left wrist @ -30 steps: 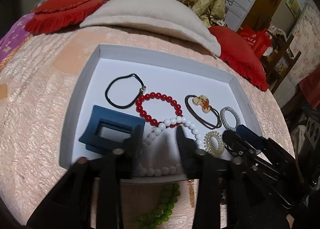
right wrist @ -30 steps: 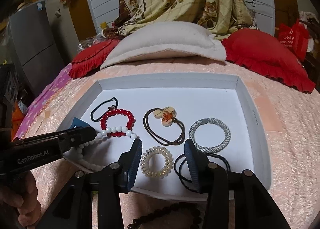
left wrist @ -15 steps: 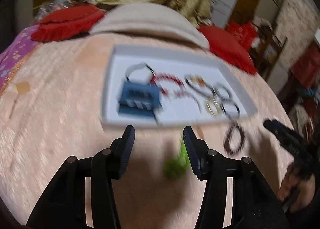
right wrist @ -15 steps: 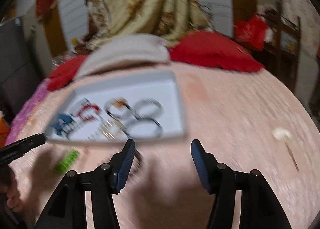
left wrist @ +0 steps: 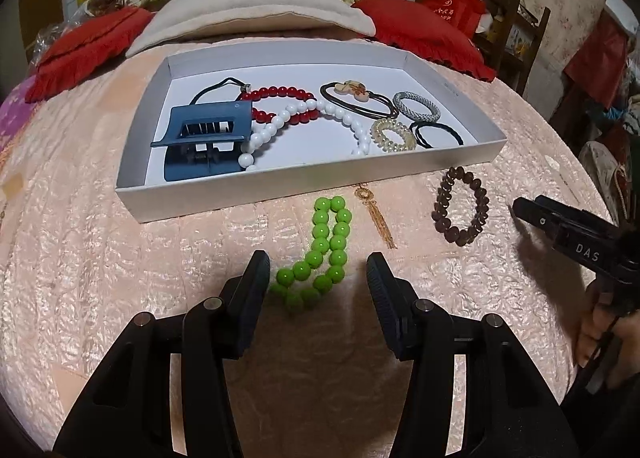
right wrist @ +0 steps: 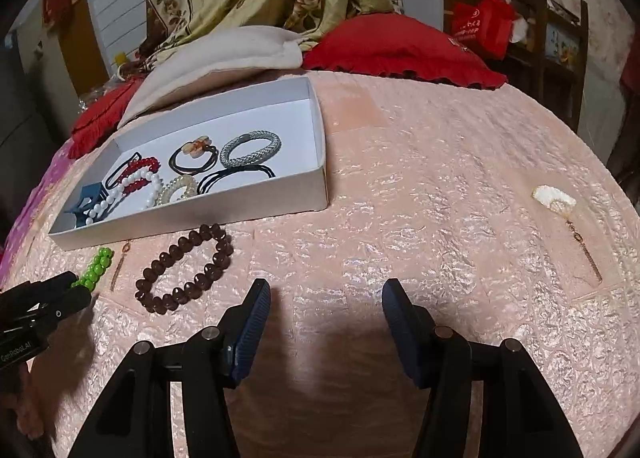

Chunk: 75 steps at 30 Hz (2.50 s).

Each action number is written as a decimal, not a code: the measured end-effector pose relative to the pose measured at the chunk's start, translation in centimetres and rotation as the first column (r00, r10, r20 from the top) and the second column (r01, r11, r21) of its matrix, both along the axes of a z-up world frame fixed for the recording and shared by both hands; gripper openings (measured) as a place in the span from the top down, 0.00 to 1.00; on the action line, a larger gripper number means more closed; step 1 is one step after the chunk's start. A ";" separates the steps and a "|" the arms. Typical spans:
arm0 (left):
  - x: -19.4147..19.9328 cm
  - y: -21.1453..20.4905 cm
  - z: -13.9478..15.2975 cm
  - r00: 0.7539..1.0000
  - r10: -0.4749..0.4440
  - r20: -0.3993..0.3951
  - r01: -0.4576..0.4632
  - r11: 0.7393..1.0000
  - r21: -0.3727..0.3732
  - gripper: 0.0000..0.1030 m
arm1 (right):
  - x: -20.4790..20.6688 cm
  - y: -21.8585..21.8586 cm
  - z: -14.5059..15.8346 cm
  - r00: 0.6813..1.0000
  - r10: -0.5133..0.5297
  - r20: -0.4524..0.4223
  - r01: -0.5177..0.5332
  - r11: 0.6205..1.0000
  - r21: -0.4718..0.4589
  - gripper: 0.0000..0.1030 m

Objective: Organize jewelry
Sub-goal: 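Open both grippers and lift them away from the tray, then grasp the green bead bracelet with the left gripper while the right grasps the brown wooden bracelet, then lift the green bracelet with the left gripper while the right lifts the brown bracelet toward the tray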

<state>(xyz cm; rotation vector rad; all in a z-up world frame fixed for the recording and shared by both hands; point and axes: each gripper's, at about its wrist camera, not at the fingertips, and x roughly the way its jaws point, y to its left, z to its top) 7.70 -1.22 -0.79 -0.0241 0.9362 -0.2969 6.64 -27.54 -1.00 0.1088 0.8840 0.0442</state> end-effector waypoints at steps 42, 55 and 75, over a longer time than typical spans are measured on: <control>-0.1 0.4 -0.2 1.000 -0.012 -0.012 0.013 0.992 0.124 0.93 | -0.3 6.9 2.6 0.889 0.438 0.135 -0.437 0.899 -0.036 0.44; 0.2 1.4 -0.3 0.999 0.034 -0.030 -0.031 0.994 0.101 0.93 | 1.0 10.2 -0.4 0.826 0.564 -0.020 -0.564 0.824 -0.055 0.83; 0.5 1.2 -0.5 0.998 0.054 -0.028 -0.051 0.993 0.109 0.93 | -0.4 10.0 -0.2 0.843 0.538 -0.009 -0.535 0.838 -0.107 0.91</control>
